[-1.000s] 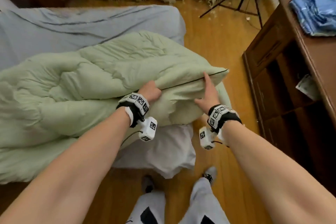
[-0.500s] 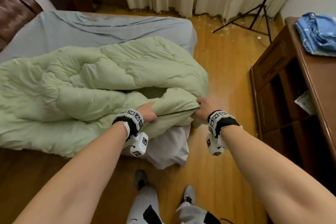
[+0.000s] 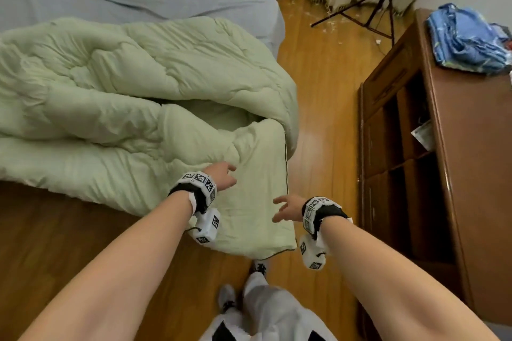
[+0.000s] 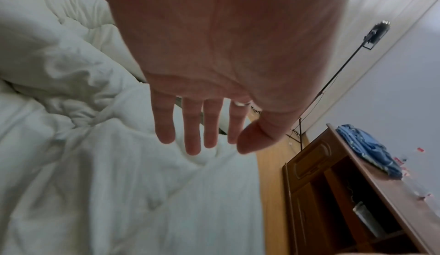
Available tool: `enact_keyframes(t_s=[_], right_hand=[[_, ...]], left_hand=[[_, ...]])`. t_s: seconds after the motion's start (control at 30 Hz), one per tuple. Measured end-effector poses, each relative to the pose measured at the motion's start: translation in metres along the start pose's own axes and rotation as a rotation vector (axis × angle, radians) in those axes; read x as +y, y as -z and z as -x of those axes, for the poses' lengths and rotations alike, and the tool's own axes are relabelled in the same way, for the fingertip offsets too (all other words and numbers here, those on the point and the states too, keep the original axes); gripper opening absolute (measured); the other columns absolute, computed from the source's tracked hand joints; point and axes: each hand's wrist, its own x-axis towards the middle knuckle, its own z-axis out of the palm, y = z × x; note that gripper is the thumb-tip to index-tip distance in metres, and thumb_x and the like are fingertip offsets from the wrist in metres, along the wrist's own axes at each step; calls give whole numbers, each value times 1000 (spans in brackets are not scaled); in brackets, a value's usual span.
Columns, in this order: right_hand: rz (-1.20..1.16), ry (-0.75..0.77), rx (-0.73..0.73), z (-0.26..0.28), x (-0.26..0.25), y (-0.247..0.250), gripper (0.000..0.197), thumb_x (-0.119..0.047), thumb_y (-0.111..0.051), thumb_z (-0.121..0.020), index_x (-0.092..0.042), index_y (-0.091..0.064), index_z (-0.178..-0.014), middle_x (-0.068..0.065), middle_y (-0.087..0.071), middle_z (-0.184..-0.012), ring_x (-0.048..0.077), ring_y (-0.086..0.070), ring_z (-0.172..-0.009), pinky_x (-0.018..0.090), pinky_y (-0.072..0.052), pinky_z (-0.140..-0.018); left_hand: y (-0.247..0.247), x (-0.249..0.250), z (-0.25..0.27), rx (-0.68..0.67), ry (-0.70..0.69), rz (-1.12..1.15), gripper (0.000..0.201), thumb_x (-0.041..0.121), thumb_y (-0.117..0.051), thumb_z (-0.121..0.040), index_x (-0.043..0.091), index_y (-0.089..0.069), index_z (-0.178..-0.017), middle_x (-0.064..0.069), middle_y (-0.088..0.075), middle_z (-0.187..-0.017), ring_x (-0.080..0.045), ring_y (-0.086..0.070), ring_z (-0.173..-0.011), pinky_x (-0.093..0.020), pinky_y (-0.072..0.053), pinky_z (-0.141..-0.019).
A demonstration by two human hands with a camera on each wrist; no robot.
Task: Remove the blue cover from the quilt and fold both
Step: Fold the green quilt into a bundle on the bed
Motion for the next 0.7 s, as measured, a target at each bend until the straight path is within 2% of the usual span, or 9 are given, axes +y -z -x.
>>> enact_keyframes(t_s=[0.1, 0.2, 0.3, 0.4, 0.57, 0.7], right_hand=[[-49, 48, 176, 11, 9, 30, 65, -30, -74, -85, -17, -46, -143, 8, -58, -134, 23, -59, -117, 31, -47, -98], [-122, 151, 270, 17, 14, 76, 56, -24, -71, -88, -14, -51, -138, 9, -60, -132, 22, -60, -113, 31, -48, -94], [-154, 236, 363, 14, 30, 127, 47, -22, -69, -89, -13, -56, -133, 9, -64, -125, 19, -63, -104, 29, -50, -87], [-184, 269, 368, 2, 61, 187, 46, -22, -69, -88, -14, -57, -132, 10, -67, -122, 20, -64, -100, 33, -52, -92], [-188, 206, 355, -13, 123, 299, 51, -24, -71, -87, -16, -54, -134, 11, -64, -125, 25, -62, -110, 36, -50, -95], [-173, 220, 393, -33, 135, 379, 53, -29, -71, -87, -17, -52, -135, 9, -61, -128, 24, -61, -112, 42, -49, -99]], left_hand=[[-5, 22, 7, 21, -19, 36, 51, 26, -62, -86, 23, -51, -136, -3, -57, -135, -22, -55, -121, -31, -43, -102], [7, 51, 1, 61, -22, 17, 51, 23, -63, -85, 23, -53, -135, -2, -56, -137, -21, -54, -124, -29, -42, -102], [27, 95, -16, 104, -29, 2, 48, 22, -60, -88, 21, -52, -135, -4, -59, -133, -21, -56, -119, -28, -44, -98], [39, 152, -49, 158, -22, 21, 45, 22, -59, -89, 19, -53, -134, -5, -59, -131, -22, -59, -115, -29, -46, -95], [46, 251, -102, 222, 55, 8, 45, 27, -61, -86, 19, -57, -131, -3, -60, -131, -22, -56, -120, -30, -44, -99], [64, 305, -137, 250, 109, 88, 47, 30, -60, -85, 20, -55, -131, -1, -62, -125, -21, -59, -114, -29, -45, -96]])
